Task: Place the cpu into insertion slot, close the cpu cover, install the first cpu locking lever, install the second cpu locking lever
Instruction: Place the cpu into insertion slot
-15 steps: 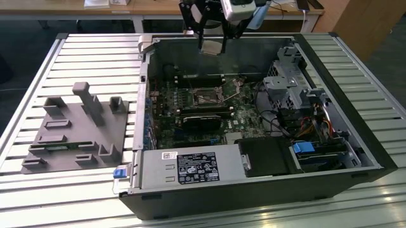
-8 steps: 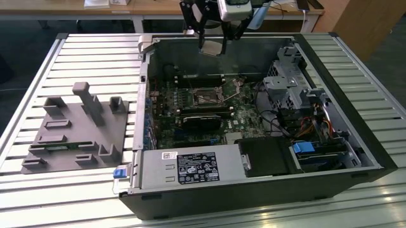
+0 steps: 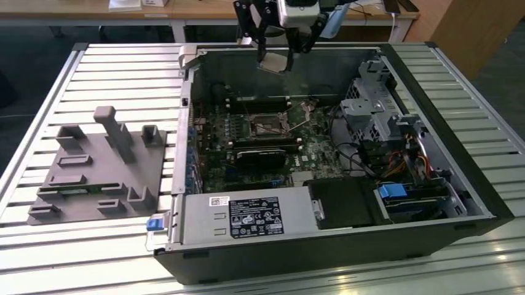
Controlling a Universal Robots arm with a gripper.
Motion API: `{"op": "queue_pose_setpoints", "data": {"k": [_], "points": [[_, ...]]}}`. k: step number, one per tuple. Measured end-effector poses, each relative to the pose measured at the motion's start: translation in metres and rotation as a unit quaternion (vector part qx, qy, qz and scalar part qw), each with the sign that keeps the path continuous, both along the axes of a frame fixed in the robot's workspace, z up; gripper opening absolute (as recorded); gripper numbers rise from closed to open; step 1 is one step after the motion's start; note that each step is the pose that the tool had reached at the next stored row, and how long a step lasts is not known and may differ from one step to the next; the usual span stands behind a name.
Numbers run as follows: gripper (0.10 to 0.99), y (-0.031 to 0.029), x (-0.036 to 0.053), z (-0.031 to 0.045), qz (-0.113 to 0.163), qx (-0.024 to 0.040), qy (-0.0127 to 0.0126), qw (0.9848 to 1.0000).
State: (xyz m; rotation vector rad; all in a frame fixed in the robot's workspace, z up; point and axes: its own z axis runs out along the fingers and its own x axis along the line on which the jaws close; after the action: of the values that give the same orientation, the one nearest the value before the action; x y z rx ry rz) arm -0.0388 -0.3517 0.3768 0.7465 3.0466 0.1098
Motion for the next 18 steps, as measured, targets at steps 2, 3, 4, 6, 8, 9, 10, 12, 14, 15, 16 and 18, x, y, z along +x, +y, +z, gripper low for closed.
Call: {"op": "queue_pose_setpoints", "data": {"k": [2,3,4,6,8,9,10,12,14,15,16,18], "points": [[0.537,0.0001,0.0,-0.0005,-0.001,0.0,0.0,1.0],[0.537,0.0001,0.0,-0.0009,-0.001,-0.0001,0.0,1.0],[0.537,0.0002,0.0,-0.0013,-0.001,-0.0002,0.0,1.0],[0.537,0.0006,0.0,-0.0021,-0.001,-0.0002,0.0,1.0],[0.537,0.0009,0.0,-0.0029,-0.003,-0.0006,0.0,1.0],[0.537,0.001,-0.0001,-0.0032,-0.007,-0.0005,0.0,1.0],[0.537,0.0011,-0.0001,-0.0035,-0.014,-0.0006,0.0,0.9999],[0.537,0.0011,-0.0001,-0.0041,-0.032,-0.0006,0.0001,0.9995],[0.537,0.0011,0.0,-0.0048,-0.05,-0.0007,0.0001,0.9987],[0.537,0.0011,0.0,-0.0051,-0.059,-0.0009,0.0001,0.9983],[0.537,0.0011,0.0,-0.0055,-0.067,-0.001,0.0001,0.9978],[0.537,0.0012,-0.0001,-0.0062,-0.08,-0.0011,0.0001,0.9968]]}}
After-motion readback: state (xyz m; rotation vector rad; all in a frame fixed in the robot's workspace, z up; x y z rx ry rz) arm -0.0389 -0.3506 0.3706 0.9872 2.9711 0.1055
